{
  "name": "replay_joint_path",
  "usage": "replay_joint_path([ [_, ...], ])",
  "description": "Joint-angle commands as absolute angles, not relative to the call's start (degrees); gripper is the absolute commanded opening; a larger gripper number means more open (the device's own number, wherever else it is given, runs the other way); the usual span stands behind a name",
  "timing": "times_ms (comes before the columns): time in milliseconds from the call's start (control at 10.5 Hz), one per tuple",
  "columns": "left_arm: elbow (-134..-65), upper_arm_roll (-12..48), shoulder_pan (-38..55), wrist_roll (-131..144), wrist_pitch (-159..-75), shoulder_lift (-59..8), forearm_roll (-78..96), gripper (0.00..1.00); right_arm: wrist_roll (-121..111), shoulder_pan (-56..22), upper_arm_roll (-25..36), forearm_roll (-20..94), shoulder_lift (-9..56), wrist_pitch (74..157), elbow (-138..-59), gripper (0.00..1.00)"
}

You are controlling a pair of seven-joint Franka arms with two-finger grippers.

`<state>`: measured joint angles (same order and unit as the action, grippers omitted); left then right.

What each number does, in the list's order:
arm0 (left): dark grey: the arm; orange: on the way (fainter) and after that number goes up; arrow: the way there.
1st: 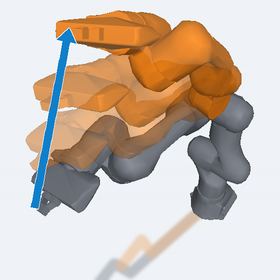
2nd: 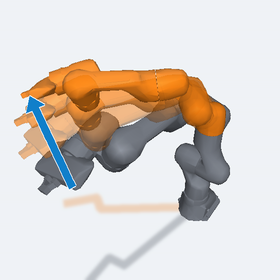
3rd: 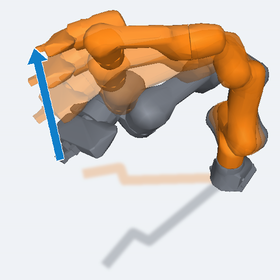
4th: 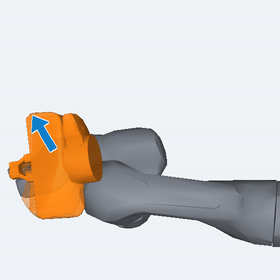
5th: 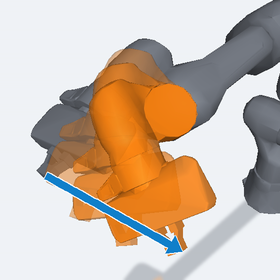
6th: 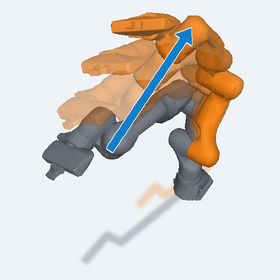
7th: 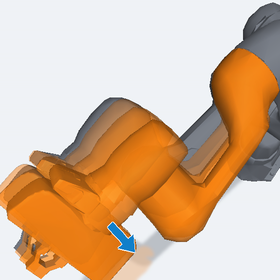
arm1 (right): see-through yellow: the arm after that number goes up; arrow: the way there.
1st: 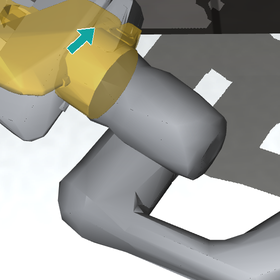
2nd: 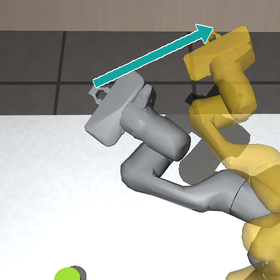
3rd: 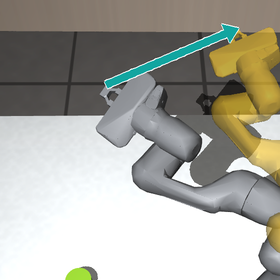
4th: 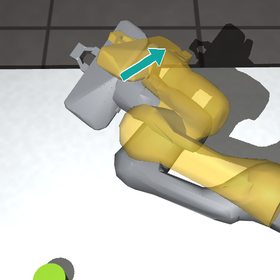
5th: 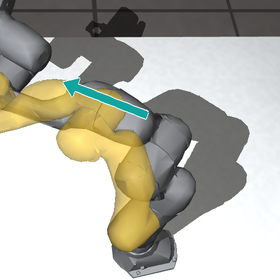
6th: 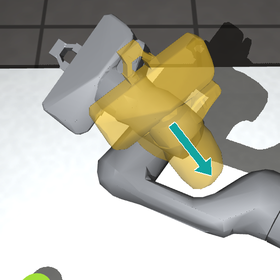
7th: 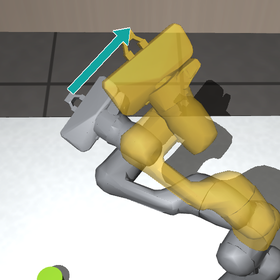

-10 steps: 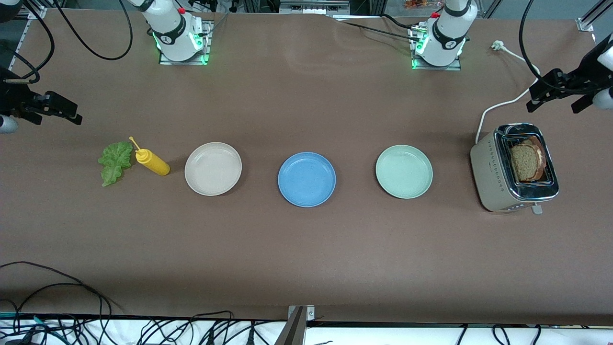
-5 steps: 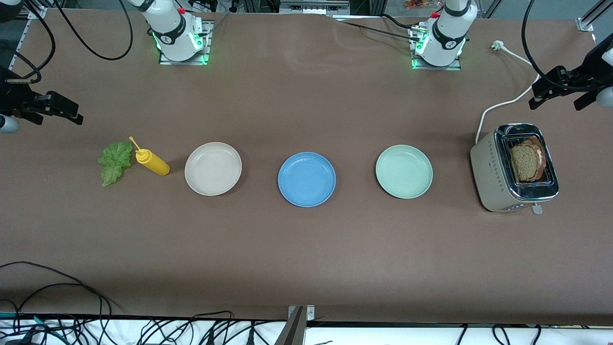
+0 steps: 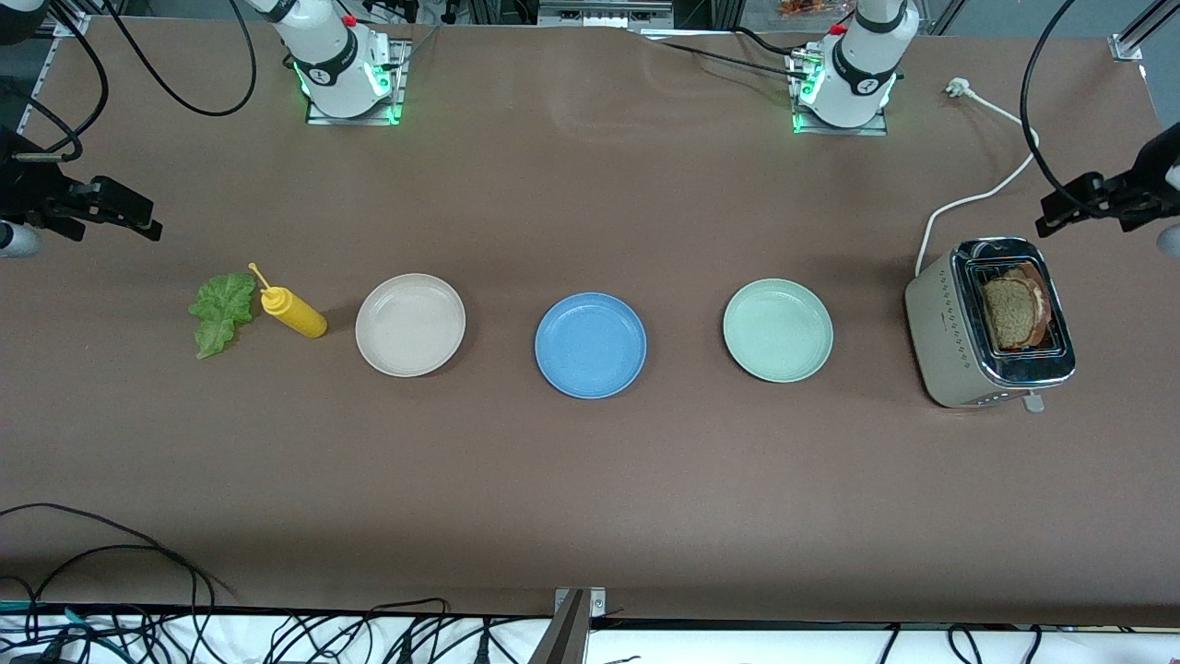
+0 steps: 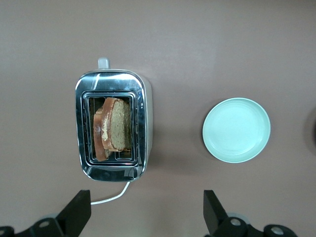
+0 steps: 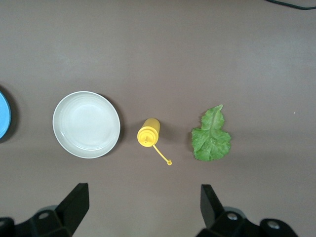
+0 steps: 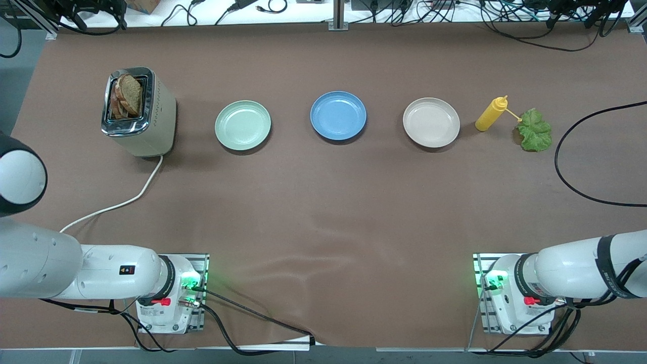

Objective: Make sandwich in blue plate with both arms
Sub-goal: 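Lower the left gripper into the toaster and grasp a bread slice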

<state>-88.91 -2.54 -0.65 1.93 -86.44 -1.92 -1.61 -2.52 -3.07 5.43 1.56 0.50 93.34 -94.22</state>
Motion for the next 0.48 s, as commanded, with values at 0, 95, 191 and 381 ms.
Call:
replay_joint_path([
  [0,-96.2,-2.2,-1.7,1.6,-93.0,-3.1,-2.8,1.00,-3.2,-3.1,5.4,2.4,1.1,92.3,-93.0,1.00],
  [95,-99.3,-2.2,-1.8,1.6,-96.7,-3.1,-2.8,1.00,-3.2,-3.1,5.3,2.5,1.0,92.3,-93.0,1.00],
  [191,-101.5,-2.2,-1.9,1.6,-99.4,-3.0,-2.8,1.00,-3.2,-3.2,5.3,2.4,1.1,92.3,-93.0,1.00],
  [381,-104.4,-2.2,-3.1,1.2,-103.4,-3.3,-2.8,1.00,-3.2,-3.2,5.3,2.5,1.1,92.3,-93.0,1.00],
])
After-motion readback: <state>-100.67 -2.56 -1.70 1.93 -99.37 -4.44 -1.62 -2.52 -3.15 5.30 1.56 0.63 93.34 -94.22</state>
